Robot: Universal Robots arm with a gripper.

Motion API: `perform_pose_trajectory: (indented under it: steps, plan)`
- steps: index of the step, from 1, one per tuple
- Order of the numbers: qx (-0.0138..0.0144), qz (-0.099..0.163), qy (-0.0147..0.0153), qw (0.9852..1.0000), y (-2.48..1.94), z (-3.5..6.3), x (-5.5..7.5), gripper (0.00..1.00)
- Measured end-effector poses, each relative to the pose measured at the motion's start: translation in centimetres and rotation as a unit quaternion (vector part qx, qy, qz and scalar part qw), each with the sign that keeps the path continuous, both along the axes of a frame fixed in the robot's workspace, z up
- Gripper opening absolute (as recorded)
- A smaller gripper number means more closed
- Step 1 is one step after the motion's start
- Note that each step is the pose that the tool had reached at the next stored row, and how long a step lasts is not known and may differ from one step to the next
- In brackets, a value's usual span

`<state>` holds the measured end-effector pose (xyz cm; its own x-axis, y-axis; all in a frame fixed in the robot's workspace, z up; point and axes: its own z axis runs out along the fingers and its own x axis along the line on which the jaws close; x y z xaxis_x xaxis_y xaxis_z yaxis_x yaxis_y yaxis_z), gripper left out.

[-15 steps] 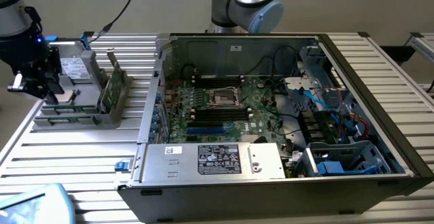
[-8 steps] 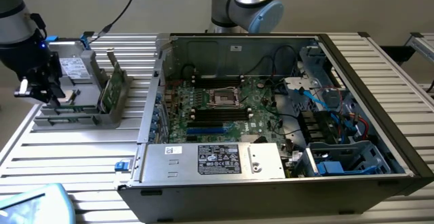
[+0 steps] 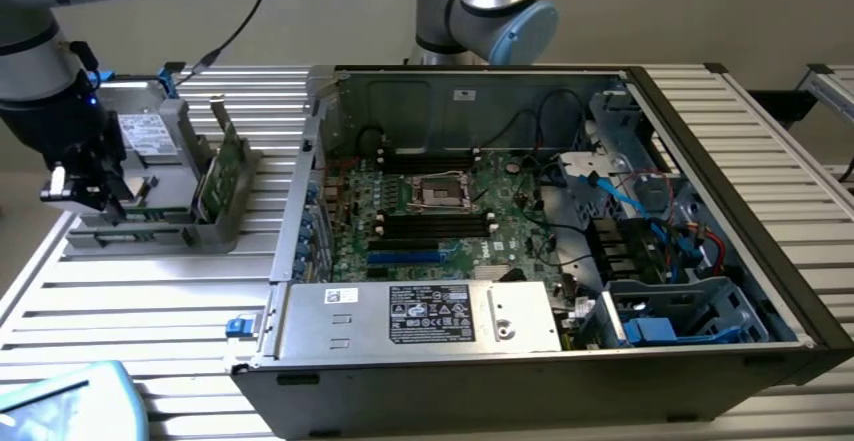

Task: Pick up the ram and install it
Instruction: 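Pick up the ram and move it above insertion slot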

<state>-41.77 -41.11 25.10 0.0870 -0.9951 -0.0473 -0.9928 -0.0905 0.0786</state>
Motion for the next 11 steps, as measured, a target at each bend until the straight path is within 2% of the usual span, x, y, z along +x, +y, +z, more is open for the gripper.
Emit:
perform_pose_trajectory:
  steps: [11]
  plan:
    - [0.0026,0.012,0.0001,0.9999,0.00,-2.01,0.0,0.37]
